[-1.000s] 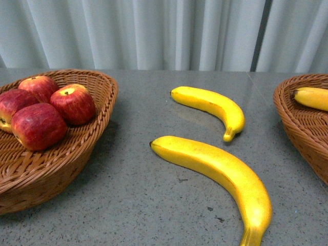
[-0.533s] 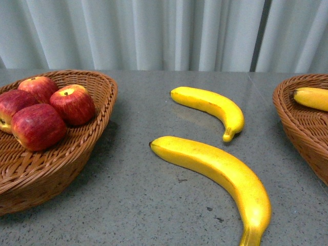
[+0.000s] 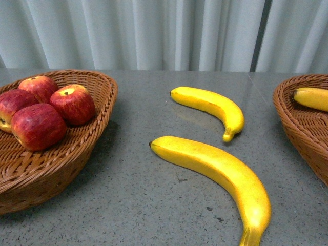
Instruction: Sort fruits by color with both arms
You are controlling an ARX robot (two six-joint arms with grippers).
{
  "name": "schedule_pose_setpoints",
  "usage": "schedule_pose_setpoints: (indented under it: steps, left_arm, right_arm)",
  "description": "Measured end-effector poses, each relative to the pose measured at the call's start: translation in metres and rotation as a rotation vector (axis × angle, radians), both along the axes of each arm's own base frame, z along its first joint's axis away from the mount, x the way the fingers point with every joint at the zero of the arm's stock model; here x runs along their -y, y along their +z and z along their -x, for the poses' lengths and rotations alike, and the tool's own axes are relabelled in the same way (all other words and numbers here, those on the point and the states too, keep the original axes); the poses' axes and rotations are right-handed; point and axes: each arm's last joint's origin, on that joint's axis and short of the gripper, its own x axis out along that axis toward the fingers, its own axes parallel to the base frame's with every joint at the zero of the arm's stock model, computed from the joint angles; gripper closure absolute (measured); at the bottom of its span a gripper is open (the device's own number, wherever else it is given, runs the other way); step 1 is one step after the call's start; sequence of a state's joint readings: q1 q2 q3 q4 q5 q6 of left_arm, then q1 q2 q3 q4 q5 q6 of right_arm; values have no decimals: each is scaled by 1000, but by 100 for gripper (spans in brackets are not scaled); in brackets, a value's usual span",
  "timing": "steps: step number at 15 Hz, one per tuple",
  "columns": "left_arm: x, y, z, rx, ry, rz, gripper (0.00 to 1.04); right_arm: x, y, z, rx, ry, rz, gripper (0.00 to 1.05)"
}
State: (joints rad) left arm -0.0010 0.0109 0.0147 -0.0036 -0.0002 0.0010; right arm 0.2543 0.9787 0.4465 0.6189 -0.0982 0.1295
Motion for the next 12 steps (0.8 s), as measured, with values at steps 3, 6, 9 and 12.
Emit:
schedule_pose_setpoints:
  steps: [3, 6, 9, 12]
  left_arm:
    - [0, 0, 0, 0, 0, 0, 7]
    - [0, 0, 0, 0, 0, 0, 7]
    - [0, 0, 0, 0, 0, 0, 7]
    - [0, 0, 0, 0, 0, 0, 7]
  right_arm:
    - [-68, -17, -78, -250, 158, 153, 7]
    - [-112, -39, -99, -410, 265, 332, 7]
    - [-114, -66, -89, -578, 313, 448, 7]
    - [-106, -91, -77, -667, 333, 533, 7]
